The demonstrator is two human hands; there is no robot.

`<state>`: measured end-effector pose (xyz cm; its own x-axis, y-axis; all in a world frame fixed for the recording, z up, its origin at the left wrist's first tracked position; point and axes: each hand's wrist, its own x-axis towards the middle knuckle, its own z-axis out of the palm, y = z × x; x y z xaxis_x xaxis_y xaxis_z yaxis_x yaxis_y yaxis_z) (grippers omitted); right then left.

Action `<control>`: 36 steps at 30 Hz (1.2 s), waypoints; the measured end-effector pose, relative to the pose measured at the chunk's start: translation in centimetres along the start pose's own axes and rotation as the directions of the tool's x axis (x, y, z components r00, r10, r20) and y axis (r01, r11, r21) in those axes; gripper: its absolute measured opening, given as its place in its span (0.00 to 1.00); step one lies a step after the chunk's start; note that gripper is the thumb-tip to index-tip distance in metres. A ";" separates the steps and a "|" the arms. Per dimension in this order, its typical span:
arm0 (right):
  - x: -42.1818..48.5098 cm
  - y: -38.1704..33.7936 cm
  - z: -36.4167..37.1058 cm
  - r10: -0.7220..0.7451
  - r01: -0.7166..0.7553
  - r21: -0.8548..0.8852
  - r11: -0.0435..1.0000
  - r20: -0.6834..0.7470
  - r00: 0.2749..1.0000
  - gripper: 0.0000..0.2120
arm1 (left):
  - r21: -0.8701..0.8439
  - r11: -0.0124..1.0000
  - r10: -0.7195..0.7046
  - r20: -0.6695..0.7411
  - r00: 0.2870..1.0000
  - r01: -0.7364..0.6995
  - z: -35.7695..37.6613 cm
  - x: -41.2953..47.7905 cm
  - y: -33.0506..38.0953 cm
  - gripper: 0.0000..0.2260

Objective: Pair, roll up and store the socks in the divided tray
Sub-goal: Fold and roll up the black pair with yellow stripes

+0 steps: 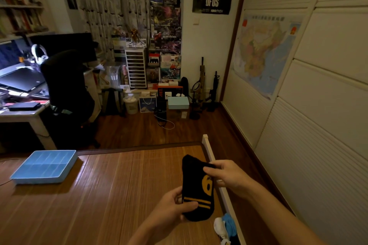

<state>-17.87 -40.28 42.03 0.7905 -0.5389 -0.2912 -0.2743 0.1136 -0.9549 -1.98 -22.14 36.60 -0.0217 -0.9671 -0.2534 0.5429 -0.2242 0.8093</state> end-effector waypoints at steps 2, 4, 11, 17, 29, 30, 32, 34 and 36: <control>-0.3 -0.2 0.4 -0.061 0.061 -0.009 0.998 0.007 0.998 0.11 | 0.042 0.999 0.000 -0.002 1.000 0.000 -0.2 -0.1 0.5 0.34; -0.7 -0.5 0.9 -0.130 0.131 -0.067 0.989 0.011 0.991 0.08 | 0.125 0.990 0.058 0.011 0.998 -0.059 -0.2 -0.1 1.2 0.29; -2.2 -2.6 1.8 -0.347 0.358 -0.209 0.910 0.087 0.934 0.10 | 0.390 0.860 0.352 0.016 0.936 -0.330 -0.2 -0.2 5.8 0.19; -2.6 -3.2 2.0 -0.441 0.441 -0.332 0.834 0.080 0.894 0.10 | 0.569 0.727 0.402 0.103 0.910 -0.385 -0.1 0.0 8.4 0.13; -2.8 -2.7 2.5 -0.732 0.607 -0.597 0.525 0.048 0.680 0.12 | 0.385 0.843 0.370 0.092 0.925 -0.375 1.2 0.3 8.6 0.11; -2.9 -2.8 2.5 -0.719 0.591 -0.605 0.533 0.045 0.694 0.12 | 0.416 0.823 0.385 0.090 0.918 -0.386 1.2 0.3 8.6 0.11; -3.0 -3.0 2.4 -0.681 0.550 -0.616 0.563 0.032 0.732 0.12 | 0.478 0.777 0.413 0.102 0.905 -0.409 1.2 0.2 8.7 0.11; -3.2 -3.5 2.3 -0.625 0.515 -0.608 0.603 0.041 0.780 0.11 | 0.547 0.718 0.446 0.115 0.888 -0.431 1.3 0.2 8.7 0.10; -3.4 -4.3 2.1 -0.559 0.483 -0.570 0.665 0.049 0.828 0.09 | 0.621 0.637 0.485 0.136 0.864 -0.456 1.3 0.2 8.7 0.10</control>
<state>-18.19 -37.17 46.97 0.8345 -0.4687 0.2895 -0.1130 -0.6599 -0.7428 1.66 -24.49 44.28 0.1309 -0.9605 0.2458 -0.1659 0.2232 0.9606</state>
